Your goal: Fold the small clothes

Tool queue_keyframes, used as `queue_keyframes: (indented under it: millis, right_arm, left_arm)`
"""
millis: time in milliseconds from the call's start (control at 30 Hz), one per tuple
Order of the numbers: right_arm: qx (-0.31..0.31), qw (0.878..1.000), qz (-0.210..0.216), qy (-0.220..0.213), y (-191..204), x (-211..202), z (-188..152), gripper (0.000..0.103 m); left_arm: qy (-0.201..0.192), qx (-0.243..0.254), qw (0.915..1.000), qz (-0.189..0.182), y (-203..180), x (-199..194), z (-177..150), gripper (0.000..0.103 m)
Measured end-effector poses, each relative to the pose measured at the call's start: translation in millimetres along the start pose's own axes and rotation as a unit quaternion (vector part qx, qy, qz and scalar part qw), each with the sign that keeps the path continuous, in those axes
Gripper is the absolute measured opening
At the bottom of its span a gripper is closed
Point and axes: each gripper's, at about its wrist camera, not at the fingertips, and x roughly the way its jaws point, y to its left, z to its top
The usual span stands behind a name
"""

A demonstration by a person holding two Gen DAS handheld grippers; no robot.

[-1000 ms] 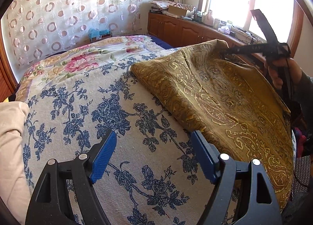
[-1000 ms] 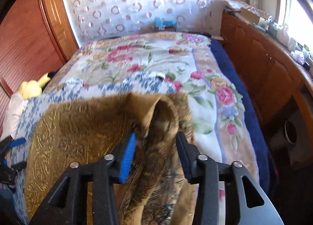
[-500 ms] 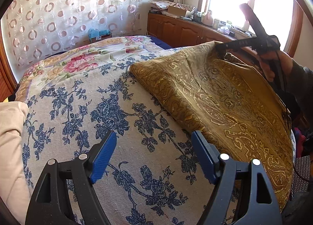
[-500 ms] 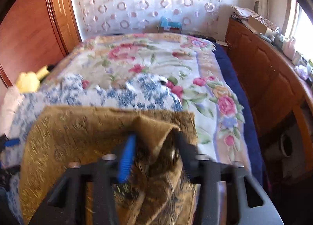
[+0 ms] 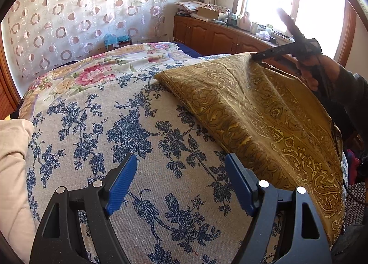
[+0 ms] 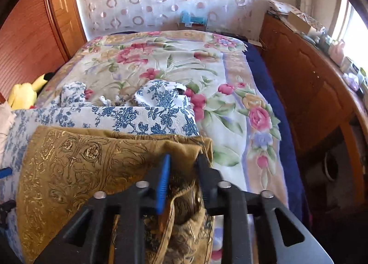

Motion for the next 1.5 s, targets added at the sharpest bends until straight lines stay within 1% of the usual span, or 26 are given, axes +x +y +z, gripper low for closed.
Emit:
queue_keyframes:
  millis: [33, 100, 133, 267, 367, 433, 500, 600, 667, 800, 933, 1233, 1267, 1333, 1367, 1400, 1467, 1500]
  right_arm:
    - [0.004, 1.000, 0.001, -0.006, -1, -6, -5, 0.035]
    - [0.008, 1.000, -0.001, -0.018, -1, -22, -19, 0.041]
    - [0.008, 1.000, 0.001, -0.022, 1, -32, -30, 0.043]
    - [-0.003, 1.000, 0.008, -0.024, 12, -65, -73, 0.044]
    - [-0.004, 1.000, 0.018, -0.019, 17, -91, -107, 0.045]
    - [-0.008, 1.000, 0.017, -0.017, 21, -104, -130, 0.045]
    - [-0.008, 1.000, 0.020, -0.016, 19, -118, -145, 0.045]
    - [-0.015, 1.000, 0.015, -0.016, 23, -134, -166, 0.045]
    - [-0.019, 1.000, 0.016, -0.018, 26, -145, -174, 0.045]
    - [-0.022, 0.999, 0.028, -0.022, 31, -160, -193, 0.045]
    - [-0.020, 0.998, 0.047, -0.030, 31, -166, -205, 0.045]
    - [-0.003, 0.997, 0.057, -0.053, 25, -163, -220, 0.045]
    - [-0.001, 0.997, 0.059, -0.057, 25, -163, -221, 0.043]
    - [-0.001, 0.996, 0.057, -0.063, 25, -165, -224, 0.027]
    - [-0.004, 0.997, 0.056, -0.060, 24, -166, -226, 0.023]
    - [-0.006, 0.996, 0.057, -0.063, 24, -167, -227, 0.014]
    - [-0.007, 0.996, 0.061, -0.065, 22, -168, -230, 0.010]
    - [-0.006, 0.996, 0.062, -0.068, 21, -169, -232, 0.009]
  left_arm:
    - [0.000, 0.001, 1.0000, 0.001, 0, 0, 0, 0.079]
    - [0.004, 0.005, 1.0000, 0.001, -3, 2, 0, 0.079]
    - [0.007, 0.005, 1.0000, 0.000, -3, 3, 0, 0.079]
    - [0.031, 0.013, 0.9994, 0.006, -7, 11, 0, 0.079]
    - [0.037, 0.028, 0.9988, 0.016, -13, 13, 0, 0.079]
    - [0.043, 0.038, 0.9981, 0.020, -16, 16, 0, 0.082]
    - [0.048, 0.052, 0.9971, 0.029, -22, 17, 0, 0.087]
    - [0.053, 0.059, 0.9966, 0.022, -23, 18, 0, 0.090]
    - [0.057, 0.061, 0.9964, 0.019, -23, 18, 0, 0.092]
    - [0.058, 0.061, 0.9963, 0.019, -24, 19, 0, 0.092]
    - [0.058, 0.061, 0.9962, 0.019, -24, 19, 1, 0.092]
    - [0.058, 0.061, 0.9962, 0.019, -24, 19, 1, 0.092]
    - [0.058, 0.061, 0.9962, 0.020, -24, 19, 2, 0.092]
    - [0.059, 0.059, 0.9963, 0.022, -25, 19, 2, 0.092]
    - [0.061, 0.056, 0.9963, 0.024, -25, 18, 1, 0.092]
    - [0.067, 0.049, 0.9961, 0.030, -25, 17, 0, 0.092]
    - [0.069, 0.032, 0.9963, 0.040, -24, 11, -3, 0.092]
    - [0.061, 0.022, 0.9970, 0.043, -24, 3, -4, 0.092]
